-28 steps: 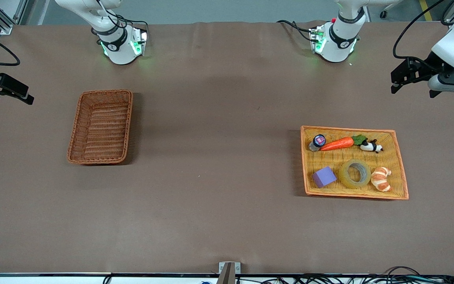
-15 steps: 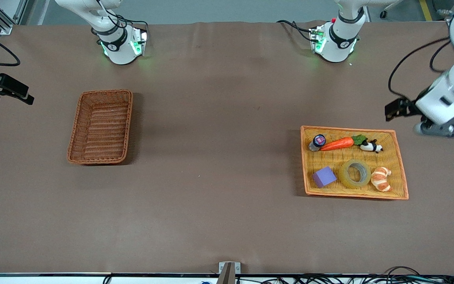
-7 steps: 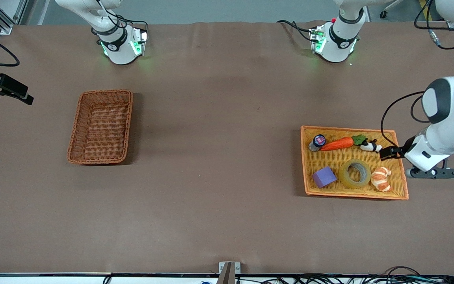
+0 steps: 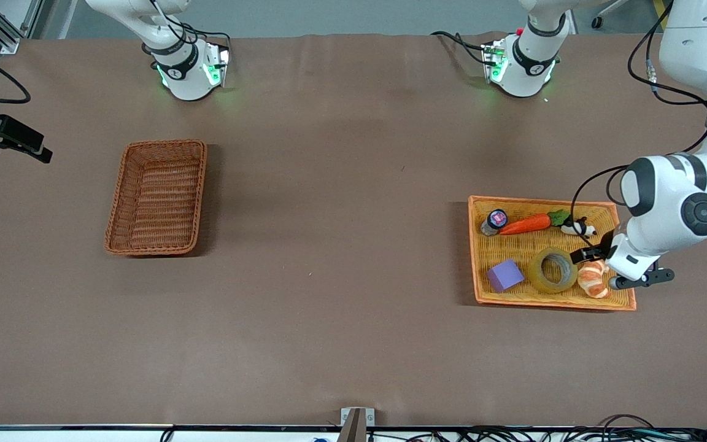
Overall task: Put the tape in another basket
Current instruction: 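Lower the left gripper and grasp the yellow tape roll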
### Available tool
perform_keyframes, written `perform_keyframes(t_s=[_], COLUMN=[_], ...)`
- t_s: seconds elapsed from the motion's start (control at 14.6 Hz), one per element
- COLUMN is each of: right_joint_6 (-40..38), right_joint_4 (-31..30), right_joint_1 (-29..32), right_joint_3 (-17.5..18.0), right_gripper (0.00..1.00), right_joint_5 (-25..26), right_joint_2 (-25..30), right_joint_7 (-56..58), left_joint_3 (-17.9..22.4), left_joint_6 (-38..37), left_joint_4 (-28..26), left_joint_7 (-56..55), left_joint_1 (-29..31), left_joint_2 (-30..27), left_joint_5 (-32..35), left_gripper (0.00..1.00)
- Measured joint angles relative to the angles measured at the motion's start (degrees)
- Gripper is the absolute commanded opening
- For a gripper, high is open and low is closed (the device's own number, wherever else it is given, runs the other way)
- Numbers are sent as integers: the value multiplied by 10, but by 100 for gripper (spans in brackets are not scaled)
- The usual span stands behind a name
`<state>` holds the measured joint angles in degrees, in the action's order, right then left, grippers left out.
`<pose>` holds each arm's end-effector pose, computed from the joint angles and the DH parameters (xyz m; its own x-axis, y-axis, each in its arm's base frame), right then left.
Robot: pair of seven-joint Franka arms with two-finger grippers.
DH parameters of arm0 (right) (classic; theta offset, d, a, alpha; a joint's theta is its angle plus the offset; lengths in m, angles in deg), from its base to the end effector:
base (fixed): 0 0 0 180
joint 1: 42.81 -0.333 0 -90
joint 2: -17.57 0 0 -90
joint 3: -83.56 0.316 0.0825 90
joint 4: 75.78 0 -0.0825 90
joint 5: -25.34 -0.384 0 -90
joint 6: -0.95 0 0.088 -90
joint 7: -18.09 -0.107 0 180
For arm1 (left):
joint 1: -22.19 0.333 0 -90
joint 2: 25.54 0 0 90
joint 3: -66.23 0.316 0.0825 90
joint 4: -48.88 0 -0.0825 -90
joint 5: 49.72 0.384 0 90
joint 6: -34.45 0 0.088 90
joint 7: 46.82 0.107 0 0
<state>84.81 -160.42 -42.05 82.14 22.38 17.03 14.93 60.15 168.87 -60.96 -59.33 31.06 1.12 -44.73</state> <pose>0.5465 -0.0147 0.6538 0.9958 -0.0875 -0.0257 -0.0887 -0.9948 -0.0499 0.6230 0.0346 0.2480 0.9764 0.2140 -0.0294 0.2135 -0.9768 -0.0194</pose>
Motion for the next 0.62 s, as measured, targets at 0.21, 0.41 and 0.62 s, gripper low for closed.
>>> perform_keyframes(t_s=[0.21, 0.41, 0.62], right_joint_6=[0, 0, 0], right_joint_4=[0, 0, 0], right_joint_1=[0, 0, 0], right_joint_3=[0, 0, 0], right_gripper=[100, 100, 100], right_joint_5=[0, 0, 0], right_joint_2=[0, 0, 0], right_joint_7=[0, 0, 0], left_joint_3=[-4, -4, -5], left_joint_6=[1, 11, 17], left_joint_4=[0, 0, 4], left_joint_7=[-42, -68, -79], left_joint_1=[-13, -16, -17], left_joint_2=[3, 8, 18], left_joint_5=[0, 0, 0], left_gripper=[73, 64, 58])
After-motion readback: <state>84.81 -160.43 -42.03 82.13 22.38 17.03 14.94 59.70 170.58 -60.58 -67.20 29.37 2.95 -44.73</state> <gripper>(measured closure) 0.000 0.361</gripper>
